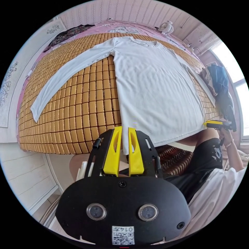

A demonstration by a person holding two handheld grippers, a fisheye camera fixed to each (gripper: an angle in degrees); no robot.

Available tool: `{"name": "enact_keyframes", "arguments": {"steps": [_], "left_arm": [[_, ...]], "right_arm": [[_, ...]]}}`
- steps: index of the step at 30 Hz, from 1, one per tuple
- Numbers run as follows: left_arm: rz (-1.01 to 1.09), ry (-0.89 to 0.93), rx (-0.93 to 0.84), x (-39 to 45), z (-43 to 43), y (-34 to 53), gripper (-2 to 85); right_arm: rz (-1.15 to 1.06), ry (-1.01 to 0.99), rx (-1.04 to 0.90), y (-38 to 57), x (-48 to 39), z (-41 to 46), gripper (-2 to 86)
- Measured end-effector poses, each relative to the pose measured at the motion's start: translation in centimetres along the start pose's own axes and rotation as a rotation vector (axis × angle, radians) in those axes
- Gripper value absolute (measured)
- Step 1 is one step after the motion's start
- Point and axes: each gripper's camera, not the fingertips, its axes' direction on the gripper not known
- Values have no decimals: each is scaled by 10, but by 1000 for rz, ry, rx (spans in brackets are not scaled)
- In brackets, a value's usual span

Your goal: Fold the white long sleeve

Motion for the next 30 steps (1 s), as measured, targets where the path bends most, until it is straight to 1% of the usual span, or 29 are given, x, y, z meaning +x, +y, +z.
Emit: {"name": "enact_keyframes", "arguments": {"steps": [5, 7, 9, 11, 14, 18, 20, 24, 27, 29, 30], "left_arm": [[60, -16, -64, 5, 9, 3, 51], [76, -10, -135, 5, 20, 1, 48], [85, -28, -153, 5, 24, 1, 36], [124, -15, -153, 3, 23, 4, 10], [143, -10, -145, -2, 18, 14, -5], [139, 24, -149, -12, 18, 27, -7], [121, 70, -150, -23, 16, 35, -7], [60, 54, -66, -56, -3, 59, -5], [-58, 81, 59, -100, -24, 81, -3], [-189, 110, 191, -142, -38, 97, -5], [-225, 112, 221, -153, -40, 101, -5]], "right_arm": [[-52, 88, -63, -6, -14, 5, 50], [-62, 94, -74, -4, -18, 4, 16], [-45, 82, -65, -2, -18, 3, 4], [-39, 76, -66, -2, -21, 3, -1], [-54, 94, -77, -4, -29, 2, -4], [-80, 115, -117, -10, -40, 3, -2], [-88, 115, -128, -13, -43, 6, 3], [-129, 117, -151, -13, -49, -2, 40], [-155, 188, -154, -16, -54, -19, 52], [-182, 209, -119, -26, -63, -35, 54], [-211, 205, -83, -36, -74, -46, 54]]}}
